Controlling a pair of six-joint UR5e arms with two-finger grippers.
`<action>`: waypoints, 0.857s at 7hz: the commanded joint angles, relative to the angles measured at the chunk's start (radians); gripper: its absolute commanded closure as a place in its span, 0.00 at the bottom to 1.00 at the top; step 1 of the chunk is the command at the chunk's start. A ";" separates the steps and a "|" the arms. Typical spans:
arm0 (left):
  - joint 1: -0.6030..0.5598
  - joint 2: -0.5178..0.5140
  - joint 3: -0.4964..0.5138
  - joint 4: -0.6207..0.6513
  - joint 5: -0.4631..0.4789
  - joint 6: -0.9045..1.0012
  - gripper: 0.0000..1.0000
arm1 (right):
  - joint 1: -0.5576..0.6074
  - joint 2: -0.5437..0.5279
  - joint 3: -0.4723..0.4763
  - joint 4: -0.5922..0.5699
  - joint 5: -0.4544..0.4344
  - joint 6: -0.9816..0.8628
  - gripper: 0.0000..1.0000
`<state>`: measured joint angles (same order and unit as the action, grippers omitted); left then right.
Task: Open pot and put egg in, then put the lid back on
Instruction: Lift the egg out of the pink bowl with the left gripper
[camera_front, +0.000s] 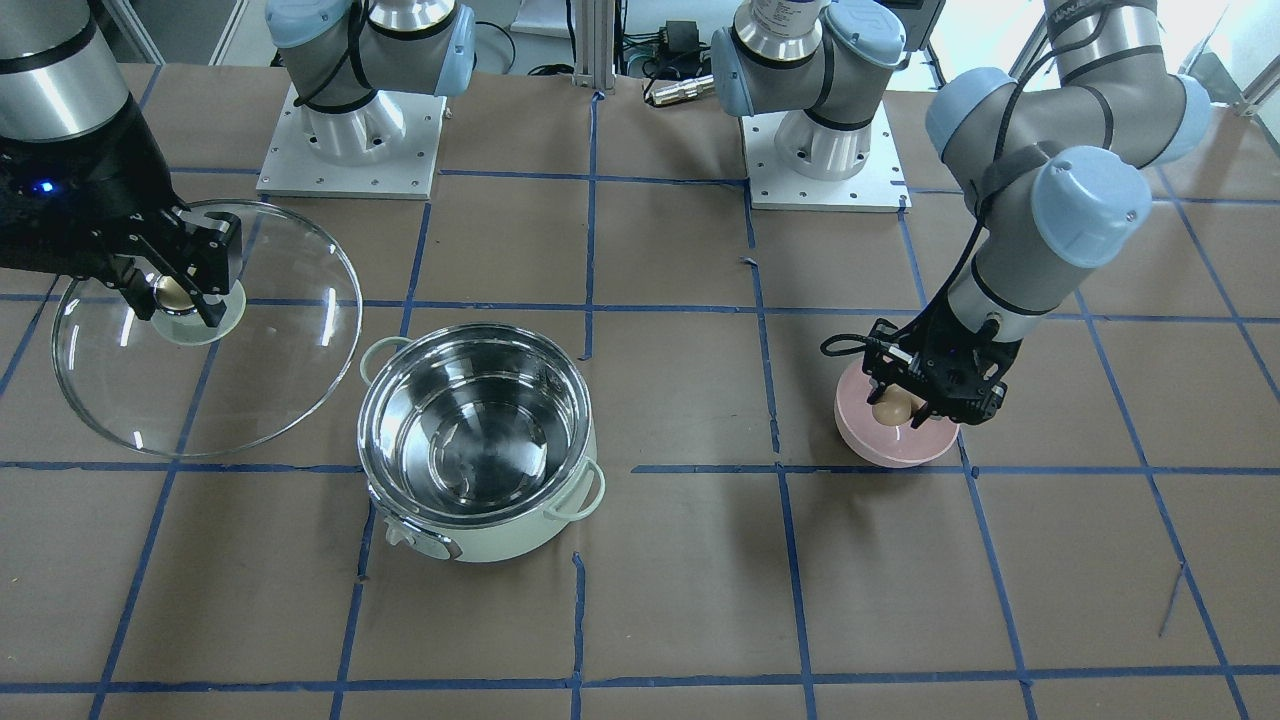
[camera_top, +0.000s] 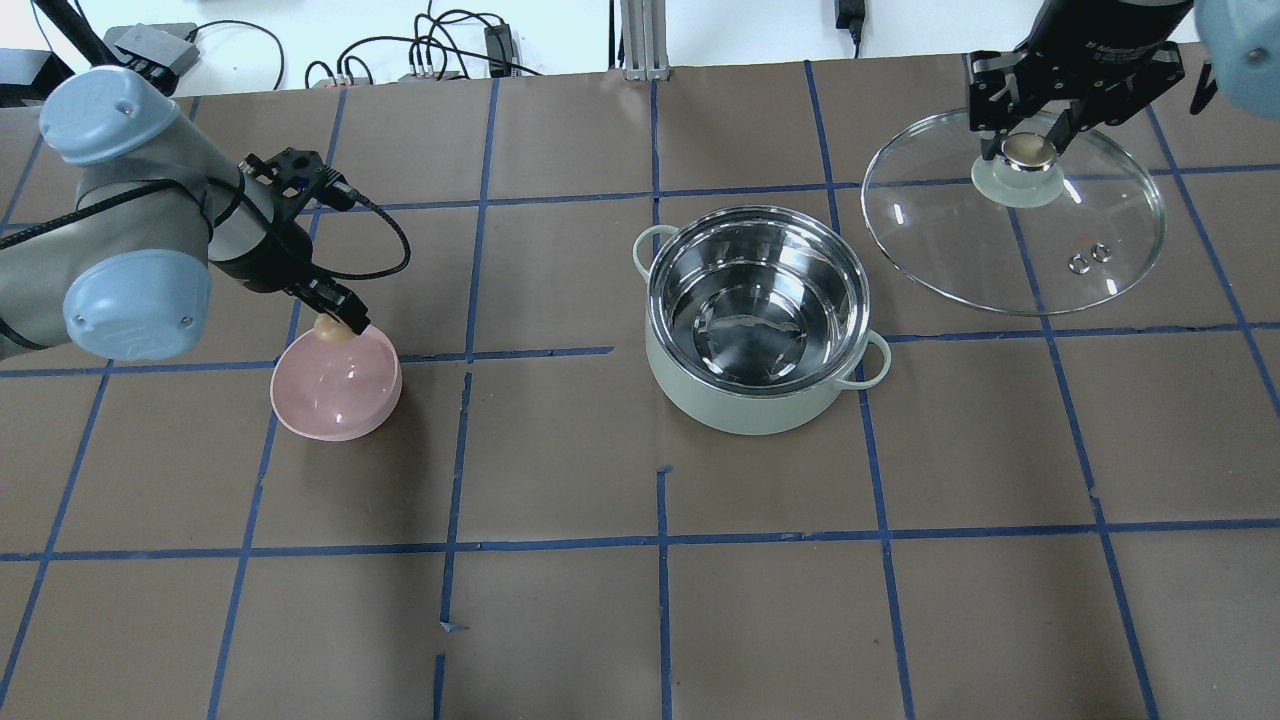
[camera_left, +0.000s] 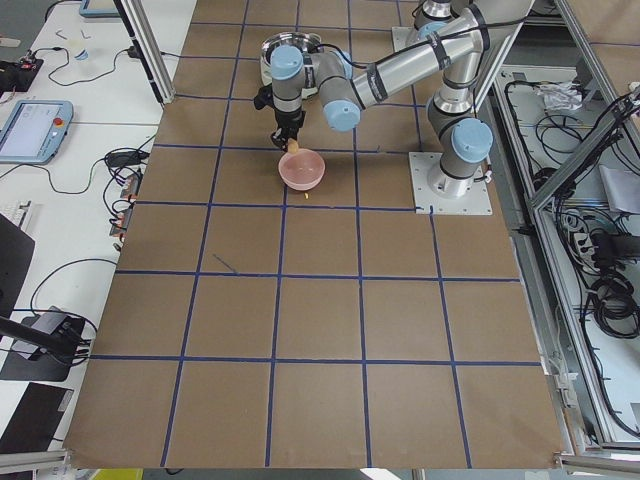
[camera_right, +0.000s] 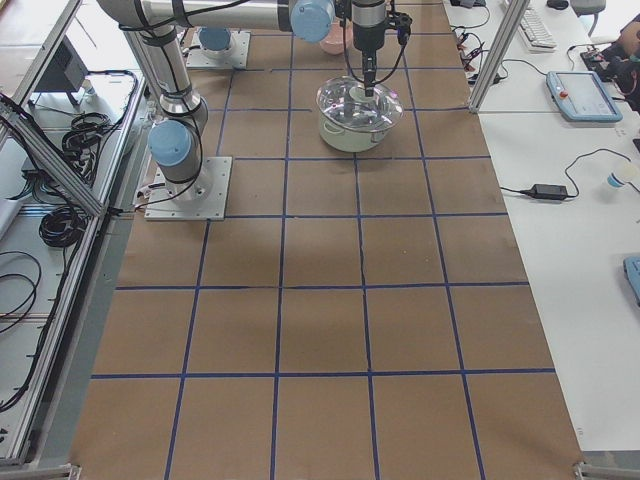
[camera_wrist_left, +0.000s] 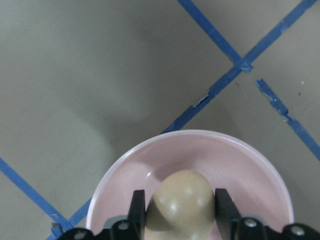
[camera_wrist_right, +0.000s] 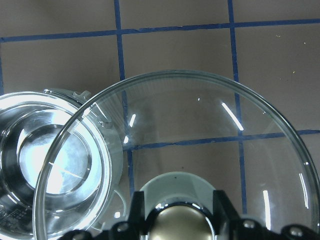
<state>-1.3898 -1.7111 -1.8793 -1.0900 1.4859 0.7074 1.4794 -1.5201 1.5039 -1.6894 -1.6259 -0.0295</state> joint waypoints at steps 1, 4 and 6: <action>-0.122 0.016 0.041 -0.010 -0.007 -0.300 0.77 | -0.004 -0.002 0.001 -0.003 -0.005 -0.003 0.61; -0.286 -0.016 0.115 0.034 -0.006 -0.701 0.77 | -0.010 0.000 -0.001 -0.004 -0.015 -0.021 0.62; -0.386 -0.027 0.129 0.099 -0.007 -0.938 0.77 | -0.021 0.000 -0.001 -0.004 -0.016 -0.029 0.61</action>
<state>-1.7113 -1.7298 -1.7610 -1.0364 1.4799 -0.0777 1.4673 -1.5204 1.5036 -1.6935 -1.6413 -0.0518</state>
